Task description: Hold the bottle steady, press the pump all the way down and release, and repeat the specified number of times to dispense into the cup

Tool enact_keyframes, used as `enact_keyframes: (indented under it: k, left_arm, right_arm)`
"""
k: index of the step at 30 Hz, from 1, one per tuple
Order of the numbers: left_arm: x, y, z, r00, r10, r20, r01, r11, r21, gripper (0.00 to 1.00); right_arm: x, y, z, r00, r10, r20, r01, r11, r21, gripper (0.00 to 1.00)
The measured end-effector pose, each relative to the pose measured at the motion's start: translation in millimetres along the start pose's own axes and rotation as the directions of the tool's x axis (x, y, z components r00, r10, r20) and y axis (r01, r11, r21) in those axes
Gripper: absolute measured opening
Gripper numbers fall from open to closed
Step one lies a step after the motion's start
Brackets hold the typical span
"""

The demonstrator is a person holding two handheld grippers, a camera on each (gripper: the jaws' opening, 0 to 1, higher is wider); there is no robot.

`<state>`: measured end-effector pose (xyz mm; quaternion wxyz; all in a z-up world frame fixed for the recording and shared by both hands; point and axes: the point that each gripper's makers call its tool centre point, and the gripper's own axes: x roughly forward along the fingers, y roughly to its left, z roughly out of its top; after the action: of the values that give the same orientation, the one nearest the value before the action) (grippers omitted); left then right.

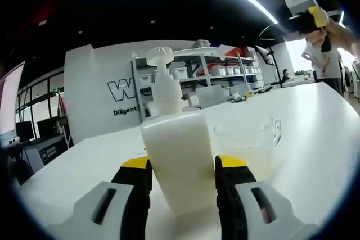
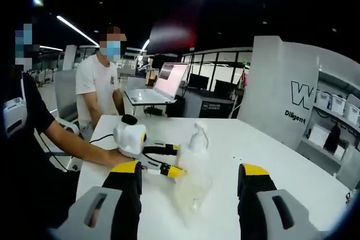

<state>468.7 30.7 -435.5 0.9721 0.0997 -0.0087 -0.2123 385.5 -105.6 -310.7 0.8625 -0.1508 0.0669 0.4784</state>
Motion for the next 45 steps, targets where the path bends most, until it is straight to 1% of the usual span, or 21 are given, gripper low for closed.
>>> enact_keyframes:
  k: [7,10,17,21,26,29,34,40,45]
  left_arm:
    - [-3.9,1.9,3.9,0.999,-0.041,0.016,0.042,0.998,-0.038,0.43]
    - [-2.5,-1.8,3.9,0.998,-0.067,0.021,0.068,0.997,-0.039,0.46]
    - [-2.3,1.8,1.6,0.997,-0.079,0.008,0.079,0.997,-0.023,0.44]
    - [-2.6,3.5,0.8,0.997,-0.072,0.004,0.073,0.997,-0.023,0.42]
    - [-2.3,3.6,1.0,0.997,-0.075,0.008,0.075,0.996,-0.054,0.41]
    - [-2.8,4.0,0.7,0.998,-0.064,0.004,0.064,0.995,-0.079,0.4]
    - [-3.0,4.2,0.1,0.999,-0.049,0.0,0.049,0.994,-0.098,0.39]
    - [-3.7,3.9,-0.4,1.0,-0.031,-0.003,0.031,0.994,-0.102,0.39]
    - [-4.4,4.1,-0.7,1.0,-0.02,-0.005,0.019,0.994,-0.105,0.38]
  right_arm:
    - [1.2,1.3,-0.5,1.0,0.003,-0.001,-0.003,1.0,0.001,0.68]
    - [3.1,3.1,-1.2,1.0,0.005,-0.006,-0.005,1.0,-0.001,0.68]
    - [5.8,7.2,0.4,1.0,0.012,-0.008,-0.012,1.0,-0.007,0.68]
    - [7.7,8.7,2.5,1.0,0.014,-0.009,-0.014,1.0,-0.01,0.68]
    - [11.7,10.2,5.3,1.0,0.018,-0.014,-0.018,1.0,-0.018,0.68]
    - [15.2,9.8,7.7,1.0,0.022,-0.017,-0.022,1.0,-0.022,0.68]
    - [21.5,9.0,11.1,0.999,0.028,-0.028,-0.029,0.999,-0.033,0.67]
    - [29.1,6.3,16.0,0.999,0.031,-0.044,-0.033,0.998,-0.046,0.66]
    - [36.8,4.1,24.4,0.998,0.043,-0.054,-0.046,0.997,-0.059,0.66]
